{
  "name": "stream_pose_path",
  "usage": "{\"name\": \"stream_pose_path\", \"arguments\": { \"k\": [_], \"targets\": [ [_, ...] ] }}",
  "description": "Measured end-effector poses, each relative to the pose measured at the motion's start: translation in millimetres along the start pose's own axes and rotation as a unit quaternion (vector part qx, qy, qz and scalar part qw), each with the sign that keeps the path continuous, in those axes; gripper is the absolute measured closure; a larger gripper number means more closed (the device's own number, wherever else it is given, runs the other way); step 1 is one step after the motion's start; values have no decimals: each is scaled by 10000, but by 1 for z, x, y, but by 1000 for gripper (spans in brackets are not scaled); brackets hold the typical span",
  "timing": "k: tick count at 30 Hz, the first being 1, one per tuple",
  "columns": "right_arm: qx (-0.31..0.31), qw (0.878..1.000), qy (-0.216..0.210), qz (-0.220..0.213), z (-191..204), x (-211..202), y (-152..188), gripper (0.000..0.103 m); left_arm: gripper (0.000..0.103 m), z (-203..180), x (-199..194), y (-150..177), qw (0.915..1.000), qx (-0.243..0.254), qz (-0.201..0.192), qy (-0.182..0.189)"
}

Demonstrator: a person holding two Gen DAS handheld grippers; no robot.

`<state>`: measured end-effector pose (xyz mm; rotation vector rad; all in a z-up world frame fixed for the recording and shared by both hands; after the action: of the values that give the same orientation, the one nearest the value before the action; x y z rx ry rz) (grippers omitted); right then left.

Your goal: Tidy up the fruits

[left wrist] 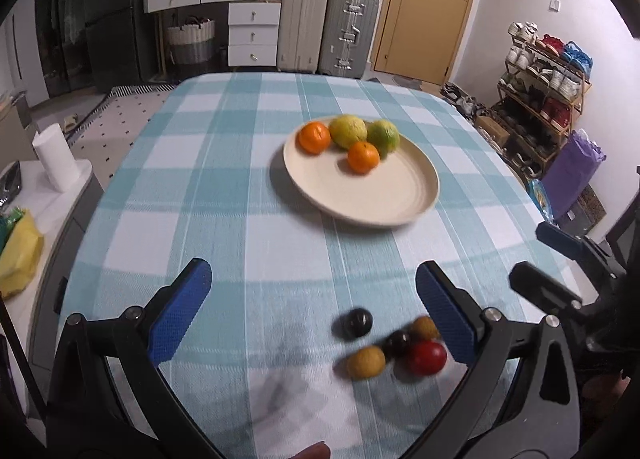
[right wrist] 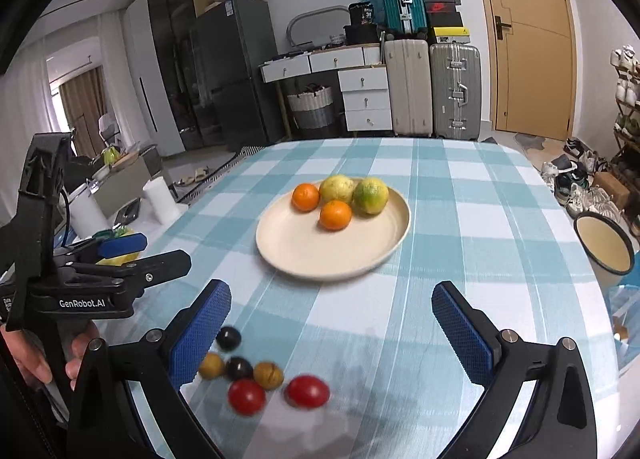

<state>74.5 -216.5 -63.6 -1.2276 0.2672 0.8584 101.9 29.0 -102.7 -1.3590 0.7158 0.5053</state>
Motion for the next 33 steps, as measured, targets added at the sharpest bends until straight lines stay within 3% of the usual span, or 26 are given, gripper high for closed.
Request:
{"name": "stream_pose_path", "arguments": {
  "k": [8,16,18,27,33],
  "targets": [
    [-125,9995,158,235,-1,-3,36,0,1,-15,9,36,9990,17,310,333],
    [83,9995,119,295,-6,-7,50,0,2,-15,34,65,9962,59,830,257],
    [81,9994,136,320,-7,-7,52,0,2,-17,36,68,9956,2,799,486],
    [52,9991,124,393,-3,-4,56,0,4,-21,38,71,9945,61,796,678],
    [32,9991,134,393,-2,-3,57,0,14,-23,39,70,9938,97,771,791]
  ]
}}
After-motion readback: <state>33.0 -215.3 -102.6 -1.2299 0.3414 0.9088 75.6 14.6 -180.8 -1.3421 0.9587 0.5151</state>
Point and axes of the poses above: each gripper's, at about its wrist camera, not at the fingertips, and x roughly the way its jaws point, z to its left, y to its underside, the point moved 8 cm from there along x, roughly the way its jaws point, and after that the axes turned 15 degrees about x, right-handed, at the moved point
